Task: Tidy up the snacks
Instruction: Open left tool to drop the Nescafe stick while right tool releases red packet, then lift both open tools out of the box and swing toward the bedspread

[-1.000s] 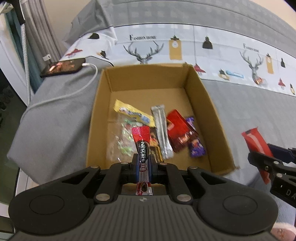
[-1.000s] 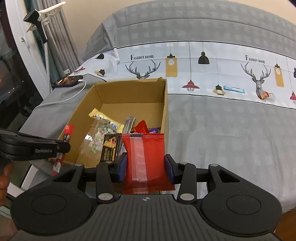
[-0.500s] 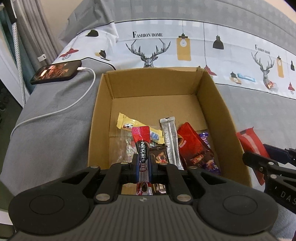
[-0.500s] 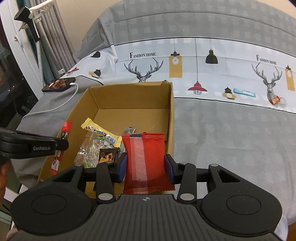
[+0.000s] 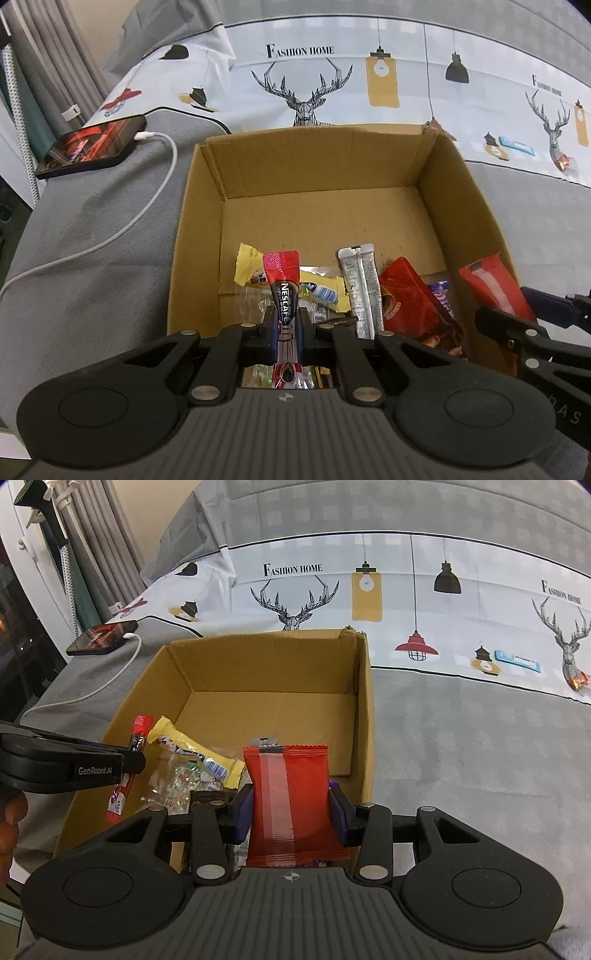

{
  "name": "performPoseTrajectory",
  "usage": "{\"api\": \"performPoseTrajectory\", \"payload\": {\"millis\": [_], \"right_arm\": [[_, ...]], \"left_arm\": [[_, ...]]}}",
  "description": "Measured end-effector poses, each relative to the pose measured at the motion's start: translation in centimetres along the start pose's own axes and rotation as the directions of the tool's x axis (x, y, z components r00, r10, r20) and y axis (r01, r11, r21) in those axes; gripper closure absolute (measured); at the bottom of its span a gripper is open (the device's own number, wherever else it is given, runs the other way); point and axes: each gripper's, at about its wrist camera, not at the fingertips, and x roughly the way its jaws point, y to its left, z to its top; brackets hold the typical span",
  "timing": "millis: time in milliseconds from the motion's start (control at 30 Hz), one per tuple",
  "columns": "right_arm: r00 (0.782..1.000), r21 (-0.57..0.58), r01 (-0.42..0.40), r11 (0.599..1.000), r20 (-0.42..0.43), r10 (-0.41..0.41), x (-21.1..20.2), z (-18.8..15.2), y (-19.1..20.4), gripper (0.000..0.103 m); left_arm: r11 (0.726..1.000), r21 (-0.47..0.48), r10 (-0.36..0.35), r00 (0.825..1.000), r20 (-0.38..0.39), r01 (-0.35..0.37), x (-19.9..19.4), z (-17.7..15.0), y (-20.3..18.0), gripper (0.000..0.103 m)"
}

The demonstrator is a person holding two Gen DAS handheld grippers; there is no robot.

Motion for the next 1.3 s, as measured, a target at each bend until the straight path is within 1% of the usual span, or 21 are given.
{"api": "performPoseTrajectory", "payload": {"millis": [300,400,433,467,500,533,567,600,633,733,800,867,900,1000,1100,1233,1300], "right_arm": [[1.000,-0.020,0.003,1.000,-0.019,-0.004,2.9,1.2,0.1,0.058],[1.000,-0.025,0.003,1.000,-0.025,-0.004,3.8,1.4,0.2,0.057],[1.000,-0.028,0.002,1.000,-0.027,-0.003,4.1,1.4,0.2,0.056],[0.999,-0.031,0.003,1.000,-0.032,-0.004,4.4,1.5,0.2,0.053],[0.999,-0.030,0.012,0.999,-0.036,-0.013,4.6,1.5,0.2,0.050],[0.999,-0.024,0.027,0.999,-0.038,-0.028,4.7,1.6,0.1,0.045],[0.999,-0.017,0.037,0.999,-0.038,-0.037,4.6,1.6,0.1,0.035],[0.999,-0.010,0.040,0.999,-0.034,-0.040,4.5,1.6,0.1,0.029],[0.999,-0.004,0.042,0.999,-0.028,-0.042,4.1,1.6,0.0,0.026],[0.999,-0.004,0.034,0.999,-0.019,-0.034,2.8,1.1,0.3,0.018],[0.999,-0.002,0.038,0.999,-0.017,-0.038,1.4,0.4,0.6,0.012],[0.999,0.001,0.031,1.000,-0.018,-0.031,0.1,-0.2,1.0,0.011],[0.999,0.001,0.029,1.000,-0.018,-0.029,-0.6,-0.6,1.2,0.008],[0.999,-0.009,0.028,1.000,-0.019,-0.029,-2.9,-2.0,2.1,0.004],[0.999,-0.018,0.033,0.999,-0.007,-0.033,-5.0,-3.2,2.6,0.002],[0.999,-0.007,0.037,0.999,0.019,-0.037,-7.9,-4.8,2.8,0.001],[0.999,-0.008,0.037,0.999,0.034,-0.037,-9.1,-5.4,3.1,0.001]], "left_arm": [[1.000,0.022,0.014,0.999,-0.036,-0.013,3.1,0.7,-0.3,0.092],[0.999,0.032,0.022,0.998,-0.054,-0.020,3.9,0.9,-0.2,0.086],[0.999,0.039,0.023,0.998,-0.055,-0.021,3.9,1.0,-0.1,0.075],[0.999,0.042,0.023,0.998,-0.050,-0.021,3.7,1.0,0.0,0.047],[0.999,0.037,0.024,0.999,-0.031,-0.023,3.4,1.0,0.2,0.031],[0.999,0.022,0.033,0.999,-0.003,-0.033,2.9,1.0,0.5,0.006],[0.999,0.001,0.051,0.998,0.032,-0.051,2.3,0.8,0.7,0.001],[0.998,-0.014,0.066,0.996,0.057,-0.065,1.7,0.5,0.9,0.000],[0.998,-0.013,0.069,0.996,0.055,-0.069,1.4,0.3,1.0,0.000],[0.999,-0.016,0.050,0.999,0.017,-0.049,0.5,-0.9,1.1,0.000],[0.999,-0.025,0.037,0.999,0.011,-0.037,-0.6,-2.2,0.9,0.000],[0.999,-0.017,0.027,1.000,0.001,-0.027,-1.8,-3.6,0.5,0.000],[1.000,-0.008,0.024,1.000,-0.003,-0.024,-2.5,-4.4,0.2,0.000],[0.999,-0.016,0.041,0.999,-0.004,-0.041,-4.3,-6.2,-0.1,0.000],[0.999,-0.022,0.036,0.999,0.005,-0.036,-6.2,-7.8,-0.1,0.000],[0.998,-0.025,0.058,0.998,0.038,-0.057,-8.6,-9.5,-0.2,0.000],[0.998,-0.039,0.060,0.997,0.042,-0.059,-9.5,-10.3,-0.4,0.000]]}}
